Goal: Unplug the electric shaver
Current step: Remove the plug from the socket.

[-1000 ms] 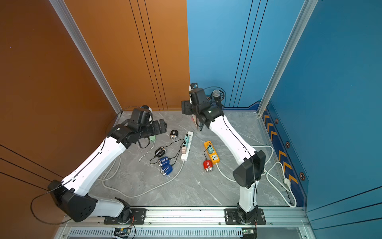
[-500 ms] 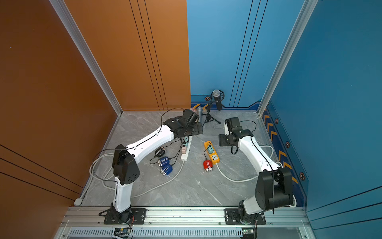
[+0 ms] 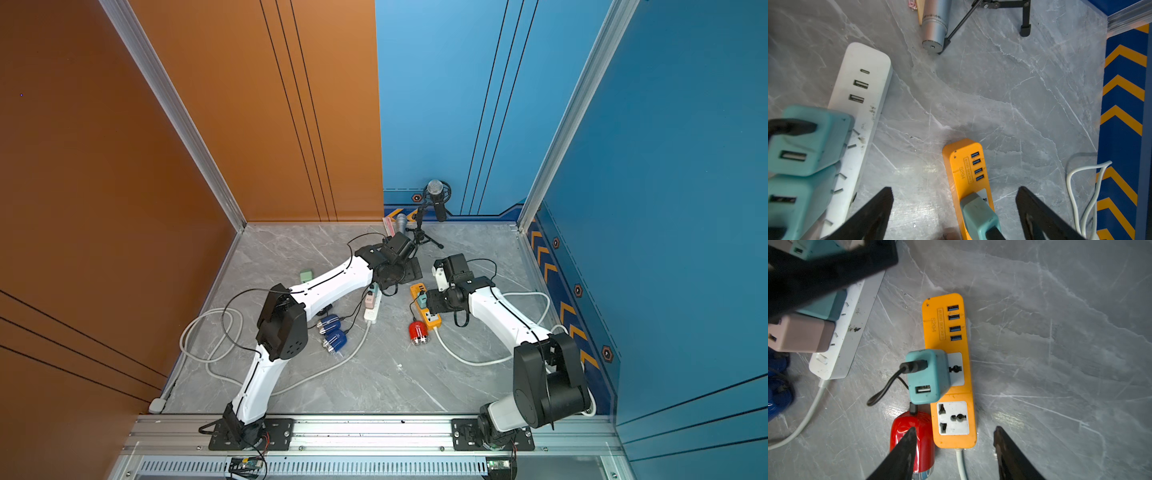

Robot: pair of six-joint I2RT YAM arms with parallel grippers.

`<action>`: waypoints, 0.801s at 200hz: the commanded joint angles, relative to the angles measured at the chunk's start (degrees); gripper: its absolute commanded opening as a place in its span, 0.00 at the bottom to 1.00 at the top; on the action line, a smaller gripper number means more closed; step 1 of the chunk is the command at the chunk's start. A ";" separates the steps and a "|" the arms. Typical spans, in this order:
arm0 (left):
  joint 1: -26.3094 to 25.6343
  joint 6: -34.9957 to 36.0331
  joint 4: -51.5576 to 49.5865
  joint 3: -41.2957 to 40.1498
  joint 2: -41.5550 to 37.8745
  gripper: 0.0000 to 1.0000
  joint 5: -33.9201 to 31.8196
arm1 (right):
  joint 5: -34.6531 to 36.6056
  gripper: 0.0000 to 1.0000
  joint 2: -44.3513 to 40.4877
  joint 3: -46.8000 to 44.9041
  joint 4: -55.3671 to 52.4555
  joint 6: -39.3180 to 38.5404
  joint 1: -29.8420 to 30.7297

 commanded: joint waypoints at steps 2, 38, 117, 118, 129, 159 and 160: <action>0.17 -2.88 -0.99 0.70 1.67 0.94 2.28 | -0.87 0.60 1.49 -0.39 3.32 -1.25 0.74; 0.35 -4.59 -1.01 1.55 4.53 0.93 3.84 | -0.61 0.58 2.56 -1.10 5.09 -2.26 1.76; 1.22 -7.46 -1.03 2.69 8.16 0.87 5.07 | 0.61 0.48 6.01 -0.84 8.39 -2.13 3.01; 1.22 -7.43 -1.03 2.67 8.12 0.87 5.02 | 0.64 0.48 6.08 -0.82 8.35 -2.12 2.98; 1.24 -7.82 -1.03 2.33 7.83 0.83 4.61 | 0.74 0.46 6.29 -0.86 8.33 -2.00 3.05; 1.40 -8.46 -0.92 1.18 7.53 0.82 4.61 | 1.68 0.44 6.57 -0.75 8.31 -1.75 3.04; 1.40 -8.50 -0.93 1.13 7.50 0.82 4.61 | 1.71 0.44 6.58 -0.73 8.27 -1.71 3.00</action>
